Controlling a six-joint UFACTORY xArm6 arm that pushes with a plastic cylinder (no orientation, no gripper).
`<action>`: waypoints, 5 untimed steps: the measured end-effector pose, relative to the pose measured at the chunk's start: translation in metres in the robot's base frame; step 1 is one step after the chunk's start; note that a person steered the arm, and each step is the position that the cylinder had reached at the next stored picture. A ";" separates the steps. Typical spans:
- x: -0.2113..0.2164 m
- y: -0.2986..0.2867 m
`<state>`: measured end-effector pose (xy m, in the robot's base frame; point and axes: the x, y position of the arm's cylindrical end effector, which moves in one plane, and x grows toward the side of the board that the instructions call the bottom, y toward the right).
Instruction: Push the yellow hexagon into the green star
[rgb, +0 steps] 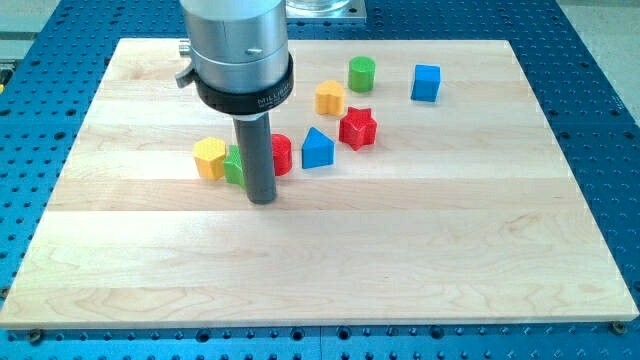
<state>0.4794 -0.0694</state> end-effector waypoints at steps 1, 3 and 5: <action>-0.002 -0.019; -0.013 -0.042; -0.040 -0.090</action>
<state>0.4393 -0.1599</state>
